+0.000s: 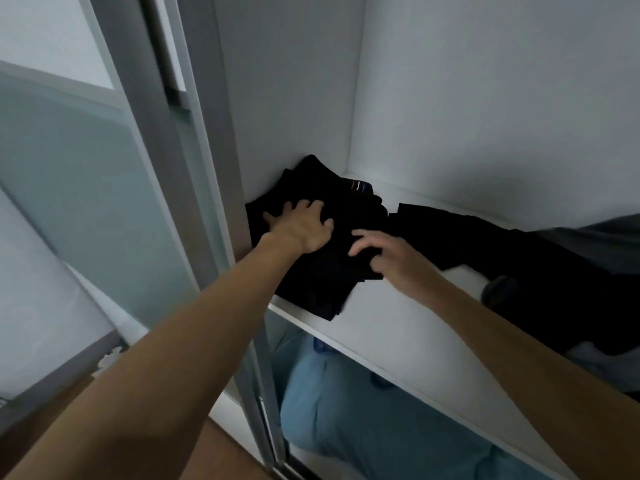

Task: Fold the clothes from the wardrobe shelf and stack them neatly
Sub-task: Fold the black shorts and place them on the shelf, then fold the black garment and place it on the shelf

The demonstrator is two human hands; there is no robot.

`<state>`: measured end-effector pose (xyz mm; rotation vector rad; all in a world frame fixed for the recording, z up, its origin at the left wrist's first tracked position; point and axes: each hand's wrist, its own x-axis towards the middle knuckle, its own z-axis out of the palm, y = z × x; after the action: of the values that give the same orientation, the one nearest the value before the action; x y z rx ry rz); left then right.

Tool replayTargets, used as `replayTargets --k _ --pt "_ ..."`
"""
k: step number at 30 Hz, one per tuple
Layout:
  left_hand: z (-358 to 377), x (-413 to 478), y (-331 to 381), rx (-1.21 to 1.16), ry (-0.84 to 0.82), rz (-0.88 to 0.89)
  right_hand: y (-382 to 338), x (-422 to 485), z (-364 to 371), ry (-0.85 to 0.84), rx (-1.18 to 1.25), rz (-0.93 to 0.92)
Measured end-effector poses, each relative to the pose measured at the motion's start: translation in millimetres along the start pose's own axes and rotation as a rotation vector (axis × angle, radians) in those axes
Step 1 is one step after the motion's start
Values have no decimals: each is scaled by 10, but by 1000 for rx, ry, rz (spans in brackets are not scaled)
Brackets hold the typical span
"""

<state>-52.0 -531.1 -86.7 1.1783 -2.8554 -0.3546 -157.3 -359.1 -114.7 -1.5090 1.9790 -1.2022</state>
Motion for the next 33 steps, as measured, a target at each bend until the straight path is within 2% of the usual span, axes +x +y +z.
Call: replayTargets --k 2,3,5,7,9,11,13,15,18,20,22,24,25,29,33 --pt "105 50 -47 20 -14 17 -21 201 -71 287 194 170" --pt "147 67 -69 32 -13 27 -17 315 -64 363 230 280" --pt "210 87 -94 53 2 43 0 517 38 373 233 463" --pt "229 86 -90 54 16 50 11 672 166 363 252 558" --pt "205 69 -71 32 11 48 -4 735 237 388 142 543" --pt "157 32 -56 -9 59 49 -50 723 240 398 95 448" --pt "118 -8 -50 -62 170 67 -108 673 201 416 238 327" --pt "83 -36 -43 -84 342 106 -193 696 165 516 373 260" --pt "-12 -53 -12 -89 574 192 -288 892 171 705 561 313" --pt "-40 -69 -16 -89 529 196 -269 966 200 661 525 484" --pt "2 -110 -48 -51 302 153 -184 923 190 473 370 665" --pt "103 -140 -107 -11 100 116 -135 832 126 332 250 734" --pt "143 -146 -129 6 62 111 -142 793 81 296 208 737" --pt "135 -173 6 60 37 158 -174 534 -77 326 113 677" --pt "207 -267 579 -103 225 389 -177 -7 -217 478 117 581"
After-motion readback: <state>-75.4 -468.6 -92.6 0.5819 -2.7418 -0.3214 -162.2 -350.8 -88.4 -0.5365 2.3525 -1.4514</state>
